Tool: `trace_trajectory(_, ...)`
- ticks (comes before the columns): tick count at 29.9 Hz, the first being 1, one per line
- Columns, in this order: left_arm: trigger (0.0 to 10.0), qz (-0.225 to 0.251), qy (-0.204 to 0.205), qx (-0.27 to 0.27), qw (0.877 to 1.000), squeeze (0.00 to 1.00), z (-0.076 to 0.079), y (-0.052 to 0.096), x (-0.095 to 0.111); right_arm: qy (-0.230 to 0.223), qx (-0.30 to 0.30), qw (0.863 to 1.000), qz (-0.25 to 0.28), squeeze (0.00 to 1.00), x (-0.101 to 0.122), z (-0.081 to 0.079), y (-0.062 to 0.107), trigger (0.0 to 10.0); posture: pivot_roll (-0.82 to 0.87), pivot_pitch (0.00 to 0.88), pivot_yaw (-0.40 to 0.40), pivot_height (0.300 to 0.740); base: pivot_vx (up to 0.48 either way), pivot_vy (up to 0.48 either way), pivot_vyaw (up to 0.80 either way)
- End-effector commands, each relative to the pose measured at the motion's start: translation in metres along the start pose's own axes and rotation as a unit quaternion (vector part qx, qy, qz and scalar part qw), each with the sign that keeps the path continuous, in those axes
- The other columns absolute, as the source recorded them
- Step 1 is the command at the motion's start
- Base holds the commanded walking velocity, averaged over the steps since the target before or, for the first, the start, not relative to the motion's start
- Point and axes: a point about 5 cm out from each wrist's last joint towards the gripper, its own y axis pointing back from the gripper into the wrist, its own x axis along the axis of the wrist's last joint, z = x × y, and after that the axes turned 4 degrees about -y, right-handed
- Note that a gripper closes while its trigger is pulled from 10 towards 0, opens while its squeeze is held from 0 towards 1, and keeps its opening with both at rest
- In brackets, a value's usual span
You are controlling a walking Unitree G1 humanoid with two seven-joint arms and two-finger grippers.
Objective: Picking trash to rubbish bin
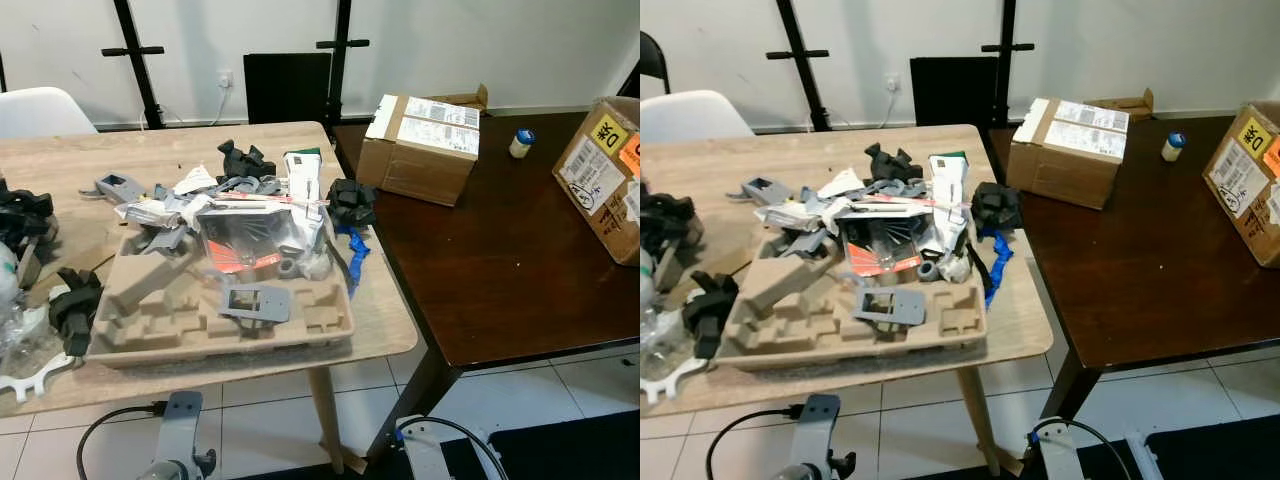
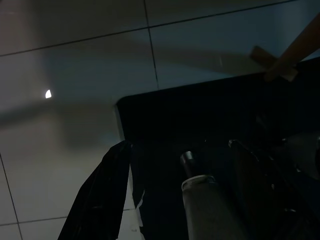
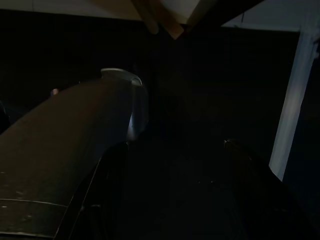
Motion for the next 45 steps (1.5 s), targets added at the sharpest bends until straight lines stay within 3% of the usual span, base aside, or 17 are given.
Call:
trace_trajectory(1, 10.0, -0.018, -0.002, 0.001, 1.000, 0.00, 0.000, 0.002, -0.011, 0.005, 0.002, 1.000, -0.006, 0.00, -0.004, 0.000, 0.000, 10.0, -0.05, 0.076, 0.001, 0.740, 0.000, -0.480, 0.00)
trace_trajectory(8, 10.0, -0.017, 0.004, 0.001, 1.000, 0.00, 0.002, 0.002, -0.013, 0.007, -0.001, 1.000, -0.005, 0.00, -0.004, 0.001, 0.000, 10.0, -0.06, 0.069, 0.002, 0.740, 0.000, -0.441, 0.00)
trace_trajectory(27, 10.0, -0.021, 0.006, 0.012, 1.000, 0.00, -0.006, 0.003, -0.013, -0.001, -0.002, 1.000, 0.022, 0.00, 0.003, 0.000, 0.000, 10.0, -0.03, 0.028, -0.008, 0.740, 0.000, 0.000, 0.00)
trace_trajectory(32, 10.0, -0.023, 0.000, 0.016, 1.000, 0.00, -0.009, 0.003, -0.013, 0.002, 0.003, 1.000, 0.028, 0.00, 0.008, -0.004, 0.000, 10.0, -0.02, 0.023, -0.012, 0.740, 0.000, -0.433, 0.00)
trace_trajectory(38, 10.0, -0.018, 0.030, 0.027, 0.999, 0.00, -0.009, 0.003, -0.012, 0.006, 0.005, 0.999, 0.033, 0.00, 0.013, -0.005, 0.000, 10.0, -0.02, 0.027, -0.014, 0.740, 0.000, -0.240, 0.00)
trace_trajectory(45, 10.0, -0.016, 0.012, 0.007, 1.000, 0.00, -0.005, 0.002, -0.009, 0.005, 0.006, 0.999, 0.032, 0.00, 0.012, -0.004, 0.000, 10.0, -0.03, 0.030, -0.009, 0.740, 0.000, 0.000, 0.00)
